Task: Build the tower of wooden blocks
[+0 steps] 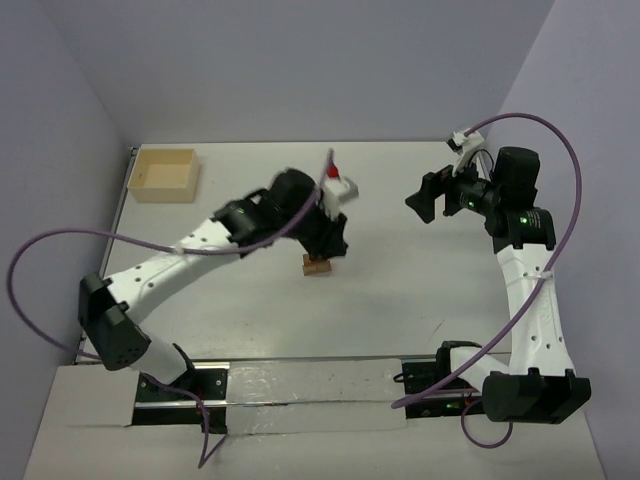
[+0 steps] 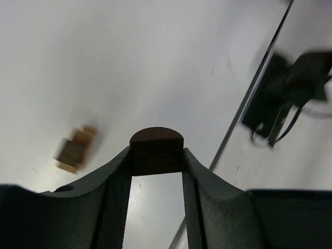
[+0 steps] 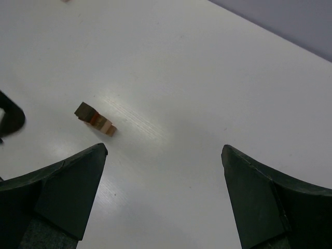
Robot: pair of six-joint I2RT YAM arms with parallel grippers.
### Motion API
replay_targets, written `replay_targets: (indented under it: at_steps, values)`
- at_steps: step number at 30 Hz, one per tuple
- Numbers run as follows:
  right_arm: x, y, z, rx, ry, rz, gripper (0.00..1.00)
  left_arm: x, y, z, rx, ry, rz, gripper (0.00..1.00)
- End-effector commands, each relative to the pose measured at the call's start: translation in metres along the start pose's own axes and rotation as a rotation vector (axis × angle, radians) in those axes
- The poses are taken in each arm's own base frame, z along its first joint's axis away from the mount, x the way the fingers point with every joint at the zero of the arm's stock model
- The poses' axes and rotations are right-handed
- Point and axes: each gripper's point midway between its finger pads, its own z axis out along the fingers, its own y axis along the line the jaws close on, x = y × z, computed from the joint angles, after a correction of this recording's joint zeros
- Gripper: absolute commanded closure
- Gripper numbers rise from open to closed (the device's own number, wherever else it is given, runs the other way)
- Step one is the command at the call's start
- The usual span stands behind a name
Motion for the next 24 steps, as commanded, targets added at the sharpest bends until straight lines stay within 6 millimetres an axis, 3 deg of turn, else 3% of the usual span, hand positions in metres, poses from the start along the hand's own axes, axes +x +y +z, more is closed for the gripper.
replay_targets:
  at_steps: [1, 2, 3, 4, 5, 9, 11, 18, 24]
  values:
    - [-0.061, 0.024, -0.013, -0.079, -0.154, -0.100, 0.00, -0.062, -0.036, -0.076, 0.381, -0.164, -0.141, 1.00]
    - [-0.071, 0.032, -0.012, -0.128, -0.173, -0.092, 0.00, -0.077, -0.036, -0.094, 0.452, -0.218, -0.195, 1.00]
    - [-0.079, 0.038, -0.010, -0.170, -0.189, -0.083, 0.00, -0.083, -0.036, -0.110, 0.523, -0.243, -0.239, 1.00]
    - [-0.085, 0.041, -0.008, -0.195, -0.202, -0.072, 0.00, -0.077, -0.034, -0.117, 0.590, -0.232, -0.285, 1.00]
    - [-0.093, 0.050, -0.008, -0.238, -0.219, -0.078, 0.00, -0.089, -0.039, -0.131, 0.657, -0.301, -0.319, 1.00]
    - [-0.110, 0.085, 0.004, -0.389, -0.248, -0.056, 0.00, -0.110, -0.046, -0.184, 0.807, -0.501, -0.348, 1.00]
    - [-0.112, 0.096, 0.010, -0.433, -0.251, -0.067, 0.00, -0.115, -0.038, -0.199, 0.818, -0.585, -0.375, 1.00]
    - [-0.120, 0.149, 0.012, -0.624, -0.290, -0.121, 0.02, -0.109, -0.028, -0.221, 0.919, -0.715, -0.484, 1.00]
    - [-0.135, 0.179, 0.016, -0.738, -0.321, -0.169, 0.12, -0.096, -0.017, -0.209, 0.929, -0.704, -0.602, 1.00]
